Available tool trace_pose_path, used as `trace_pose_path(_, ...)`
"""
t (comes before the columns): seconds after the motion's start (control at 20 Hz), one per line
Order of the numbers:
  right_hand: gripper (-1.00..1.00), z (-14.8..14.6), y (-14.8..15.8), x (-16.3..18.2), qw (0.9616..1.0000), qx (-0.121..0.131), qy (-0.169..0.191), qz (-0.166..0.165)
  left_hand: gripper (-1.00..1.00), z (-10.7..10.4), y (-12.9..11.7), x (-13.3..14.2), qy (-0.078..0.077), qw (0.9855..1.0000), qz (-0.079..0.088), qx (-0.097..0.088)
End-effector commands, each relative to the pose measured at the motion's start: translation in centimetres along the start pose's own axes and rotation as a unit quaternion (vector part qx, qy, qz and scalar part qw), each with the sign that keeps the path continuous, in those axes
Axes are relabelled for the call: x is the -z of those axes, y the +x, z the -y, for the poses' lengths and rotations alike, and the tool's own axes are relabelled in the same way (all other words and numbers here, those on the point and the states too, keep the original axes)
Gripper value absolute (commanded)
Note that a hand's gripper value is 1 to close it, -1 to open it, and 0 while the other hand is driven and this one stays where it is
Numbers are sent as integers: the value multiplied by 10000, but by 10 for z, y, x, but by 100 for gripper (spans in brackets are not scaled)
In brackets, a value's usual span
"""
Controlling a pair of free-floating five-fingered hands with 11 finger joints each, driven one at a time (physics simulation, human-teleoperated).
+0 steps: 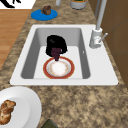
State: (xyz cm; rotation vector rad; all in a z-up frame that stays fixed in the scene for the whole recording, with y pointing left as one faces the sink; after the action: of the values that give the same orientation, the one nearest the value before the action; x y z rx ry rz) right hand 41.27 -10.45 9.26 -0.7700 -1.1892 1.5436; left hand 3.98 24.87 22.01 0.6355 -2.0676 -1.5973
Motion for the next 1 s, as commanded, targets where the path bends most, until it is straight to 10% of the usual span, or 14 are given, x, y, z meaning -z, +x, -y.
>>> trace_pose_path(0.0,100,10,-22,-12,9998,103,-31,-139,0,0,0,0,0,10000,0,0)
trace_pose_path(0.95,100,37,-142,-80,9999,107,-65,-9,0,0,0,0,0,10000,0,0)
